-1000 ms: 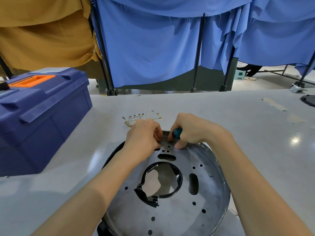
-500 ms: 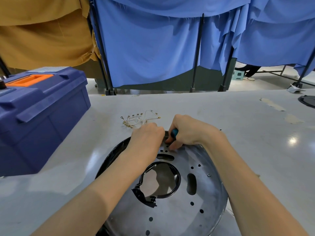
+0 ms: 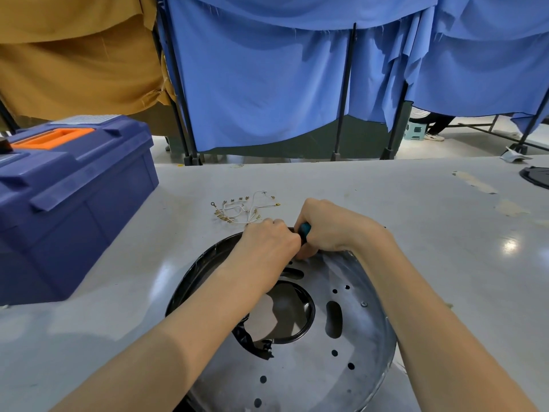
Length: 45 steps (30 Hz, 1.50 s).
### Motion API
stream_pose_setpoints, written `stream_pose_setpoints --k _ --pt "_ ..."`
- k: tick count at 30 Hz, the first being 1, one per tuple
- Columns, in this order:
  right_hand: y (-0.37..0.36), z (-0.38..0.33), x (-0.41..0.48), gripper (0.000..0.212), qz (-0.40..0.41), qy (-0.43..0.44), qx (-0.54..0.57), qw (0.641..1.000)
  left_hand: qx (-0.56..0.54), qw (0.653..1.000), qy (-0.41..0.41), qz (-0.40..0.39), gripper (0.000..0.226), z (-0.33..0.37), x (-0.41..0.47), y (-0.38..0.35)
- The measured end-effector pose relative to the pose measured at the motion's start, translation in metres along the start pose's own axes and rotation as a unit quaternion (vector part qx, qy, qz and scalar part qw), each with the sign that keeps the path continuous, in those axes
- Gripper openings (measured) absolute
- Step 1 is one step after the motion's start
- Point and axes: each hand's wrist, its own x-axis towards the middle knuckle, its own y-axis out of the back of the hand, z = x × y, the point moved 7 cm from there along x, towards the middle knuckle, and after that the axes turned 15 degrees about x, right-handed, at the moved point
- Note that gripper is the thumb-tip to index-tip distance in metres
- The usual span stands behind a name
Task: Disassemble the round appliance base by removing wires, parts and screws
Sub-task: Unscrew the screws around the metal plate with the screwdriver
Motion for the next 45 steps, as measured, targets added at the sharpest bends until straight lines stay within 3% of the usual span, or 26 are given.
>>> stream_pose_setpoints --k 14,23,26,32,38,40,45 --pt "0.0 0.001 0.001 0.012 0.011 0.001 0.002 1.0 0.03 0.999 -0.041 0.017 0.029 0.011 0.0 0.004" --pt "0.001 0.0 0.001 0.007 0.009 -0.001 0.006 1.0 0.012 1.0 -0.004 0.022 0.023 0.003 0.001 0.0" --pt "0.0 -0.001 -0.001 0.017 0.004 0.0 0.005 1.0 0.011 1.0 0.003 0.017 0.019 0.001 0.002 -0.002" --pt "0.0 0.001 -0.001 0.011 0.005 -0.005 0.013 1.0 0.011 1.0 0.011 0.01 0.017 0.0 0.004 -0.005" --pt "0.001 0.002 0.0 0.024 0.009 -0.008 0.014 1.0 -0.002 1.0 0.017 0.019 0.021 -0.001 0.002 -0.006" --pt "0.002 0.002 0.0 0.019 0.006 -0.007 0.015 1.0 -0.013 0.999 0.024 0.022 0.021 -0.003 0.002 -0.005" --pt "0.001 0.003 0.001 0.019 0.009 -0.007 0.01 1.0 -0.053 0.996 0.057 0.035 0.009 -0.012 0.002 -0.006"
